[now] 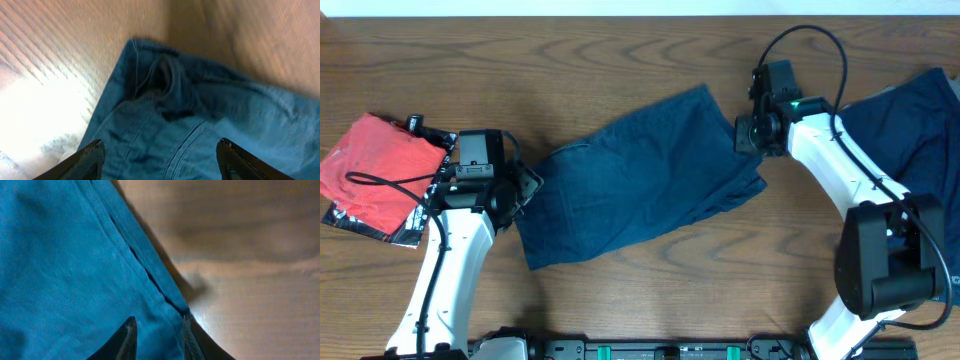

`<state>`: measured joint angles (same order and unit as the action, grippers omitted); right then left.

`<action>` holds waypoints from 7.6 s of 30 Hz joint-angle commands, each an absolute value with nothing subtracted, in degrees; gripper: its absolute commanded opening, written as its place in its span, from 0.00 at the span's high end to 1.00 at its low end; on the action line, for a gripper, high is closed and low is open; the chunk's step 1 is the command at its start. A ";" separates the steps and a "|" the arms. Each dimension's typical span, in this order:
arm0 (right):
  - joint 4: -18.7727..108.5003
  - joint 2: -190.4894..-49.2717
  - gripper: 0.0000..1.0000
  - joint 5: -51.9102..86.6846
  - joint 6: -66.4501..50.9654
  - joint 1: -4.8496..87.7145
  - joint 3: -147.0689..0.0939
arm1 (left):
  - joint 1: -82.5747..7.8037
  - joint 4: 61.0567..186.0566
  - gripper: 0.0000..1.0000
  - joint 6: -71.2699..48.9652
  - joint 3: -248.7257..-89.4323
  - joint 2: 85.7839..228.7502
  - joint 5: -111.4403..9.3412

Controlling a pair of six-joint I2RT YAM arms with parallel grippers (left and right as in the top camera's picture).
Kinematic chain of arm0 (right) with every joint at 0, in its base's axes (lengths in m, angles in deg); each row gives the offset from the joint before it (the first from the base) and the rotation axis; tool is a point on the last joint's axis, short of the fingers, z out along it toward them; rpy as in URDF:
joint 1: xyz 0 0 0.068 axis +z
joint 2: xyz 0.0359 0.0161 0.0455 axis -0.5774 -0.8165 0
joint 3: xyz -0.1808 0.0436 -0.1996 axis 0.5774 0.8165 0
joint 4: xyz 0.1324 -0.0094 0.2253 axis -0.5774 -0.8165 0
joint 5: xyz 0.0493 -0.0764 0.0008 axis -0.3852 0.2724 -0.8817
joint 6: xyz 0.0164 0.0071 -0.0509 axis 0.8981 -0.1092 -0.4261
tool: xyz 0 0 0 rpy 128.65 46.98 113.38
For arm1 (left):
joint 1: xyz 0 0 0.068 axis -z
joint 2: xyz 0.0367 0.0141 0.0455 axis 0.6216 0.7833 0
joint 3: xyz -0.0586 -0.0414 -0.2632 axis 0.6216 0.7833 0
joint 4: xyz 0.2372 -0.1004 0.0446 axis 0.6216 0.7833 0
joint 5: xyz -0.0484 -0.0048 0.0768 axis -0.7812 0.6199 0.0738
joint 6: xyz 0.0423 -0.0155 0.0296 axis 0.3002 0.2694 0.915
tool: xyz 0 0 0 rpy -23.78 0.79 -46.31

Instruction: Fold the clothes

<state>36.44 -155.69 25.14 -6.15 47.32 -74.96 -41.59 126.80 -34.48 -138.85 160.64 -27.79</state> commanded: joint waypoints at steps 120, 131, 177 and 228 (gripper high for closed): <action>47.72 -152.13 0.93 13.66 -12.99 68.02 -69.00 | -41.64 145.82 0.94 -10.31 -164.36 168.53 -61.76; 35.48 -154.73 0.94 22.64 -16.35 56.07 -65.32 | -41.64 145.84 0.94 -10.35 -164.34 168.53 -61.80; 37.97 -155.32 0.96 20.90 -13.67 62.78 -57.54 | -8.74 128.59 0.94 -37.85 -164.29 171.55 -40.71; 28.57 -146.99 0.81 -1.86 -13.80 60.59 -64.03 | -16.46 131.06 0.50 -21.83 -161.52 187.48 -32.65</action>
<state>27.61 -145.33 0.68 -15.50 58.49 -66.46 -16.48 130.04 -22.81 -162.37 184.73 -33.52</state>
